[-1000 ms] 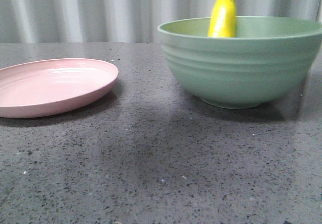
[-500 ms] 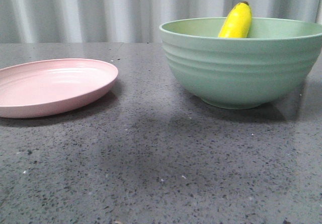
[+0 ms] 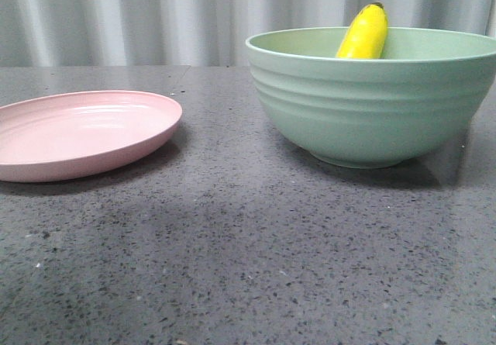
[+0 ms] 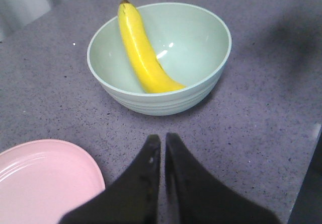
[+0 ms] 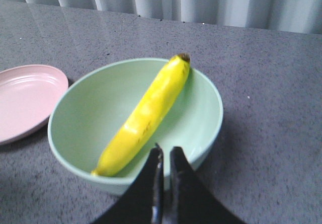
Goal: Transfer banana from pink plate to green bowl
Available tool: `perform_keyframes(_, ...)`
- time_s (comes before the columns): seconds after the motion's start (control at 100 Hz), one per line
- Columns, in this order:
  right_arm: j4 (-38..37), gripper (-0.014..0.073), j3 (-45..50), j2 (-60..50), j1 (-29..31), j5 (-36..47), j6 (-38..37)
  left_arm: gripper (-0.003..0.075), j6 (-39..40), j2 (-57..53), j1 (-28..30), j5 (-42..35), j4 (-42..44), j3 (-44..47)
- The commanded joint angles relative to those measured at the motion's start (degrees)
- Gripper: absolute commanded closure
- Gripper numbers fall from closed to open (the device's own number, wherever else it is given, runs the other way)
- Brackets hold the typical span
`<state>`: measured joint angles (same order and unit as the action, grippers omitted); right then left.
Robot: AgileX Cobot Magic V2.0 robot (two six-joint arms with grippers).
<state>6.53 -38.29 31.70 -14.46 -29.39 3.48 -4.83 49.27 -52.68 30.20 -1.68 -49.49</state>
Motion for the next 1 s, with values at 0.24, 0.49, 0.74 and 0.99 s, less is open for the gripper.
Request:
perform_keyframes(0.24, -0.4, 0.0657, 14.8, -20.8, 0.3, 8.9, 0.6, 0.0741, 1.4, -20.6, -0.3, -18.0, -2.0, 19.2)
perform_keyframes(0.49, -0.4, 0.0657, 21.1, -33.5, 0.4, 8.5, 0.6, 0.0741, 1.4, -33.1, -0.3, -23.6, -2.8, 30.7)
perform_keyframes(0.74, -0.3, 0.0657, 21.1, -32.4, 0.4, 7.1, 0.6, 0.0741, 1.4, -37.5, -0.3, -23.1, -3.0, 33.1)
perform_keyframes(0.99, -0.3, 0.0657, 21.1, -32.4, 0.4, 7.1, 0.6, 0.0741, 1.4, -37.5, -0.3, -23.1, -3.0, 33.1)
